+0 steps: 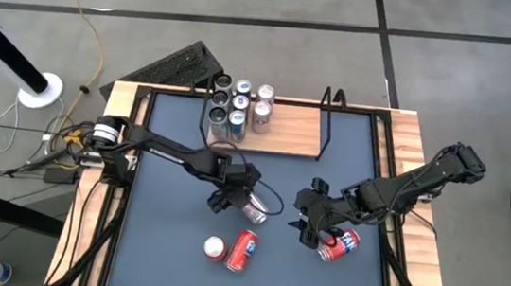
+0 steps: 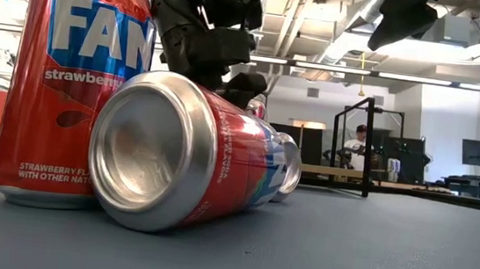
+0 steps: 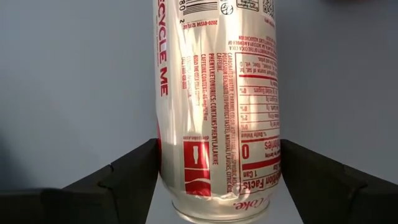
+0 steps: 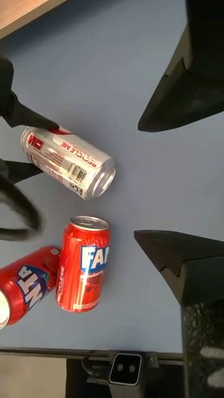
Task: Place canned beverage on shelf
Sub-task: Put the silver soda can aligned with the other silver soda cans on the shelf
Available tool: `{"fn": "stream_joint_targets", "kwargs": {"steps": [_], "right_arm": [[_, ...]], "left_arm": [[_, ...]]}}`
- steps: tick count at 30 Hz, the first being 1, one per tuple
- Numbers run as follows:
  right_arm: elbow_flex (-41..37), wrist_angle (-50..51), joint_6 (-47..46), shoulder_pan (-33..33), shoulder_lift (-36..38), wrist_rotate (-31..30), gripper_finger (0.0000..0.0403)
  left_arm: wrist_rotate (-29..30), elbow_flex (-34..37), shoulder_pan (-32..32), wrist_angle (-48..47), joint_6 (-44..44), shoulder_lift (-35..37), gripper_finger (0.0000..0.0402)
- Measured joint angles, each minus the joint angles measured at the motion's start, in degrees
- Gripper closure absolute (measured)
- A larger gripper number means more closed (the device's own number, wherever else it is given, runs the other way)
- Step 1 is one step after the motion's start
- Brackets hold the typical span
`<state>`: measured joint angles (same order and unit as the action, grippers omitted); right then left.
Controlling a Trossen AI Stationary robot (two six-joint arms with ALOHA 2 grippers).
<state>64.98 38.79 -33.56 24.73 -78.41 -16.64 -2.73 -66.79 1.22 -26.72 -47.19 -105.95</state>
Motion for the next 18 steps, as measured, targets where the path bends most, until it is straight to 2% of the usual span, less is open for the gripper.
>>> {"fn": "stream_joint_targets", "kwargs": {"steps": [10, 18], "right_arm": [[0.00, -0.09, -0.88, 0.01, 0.00, 0.04, 0.0148], [-0.01, 0.03, -0.68, 1.54, 0.00, -0.05, 0.0148]], "left_arm": [[14.75, -8.23, 4.41, -12.22, -2.64, -0.41, 0.0111], [27.22, -8.80, 10.69, -14.72, -2.99, -0.33, 0.0111]]}}
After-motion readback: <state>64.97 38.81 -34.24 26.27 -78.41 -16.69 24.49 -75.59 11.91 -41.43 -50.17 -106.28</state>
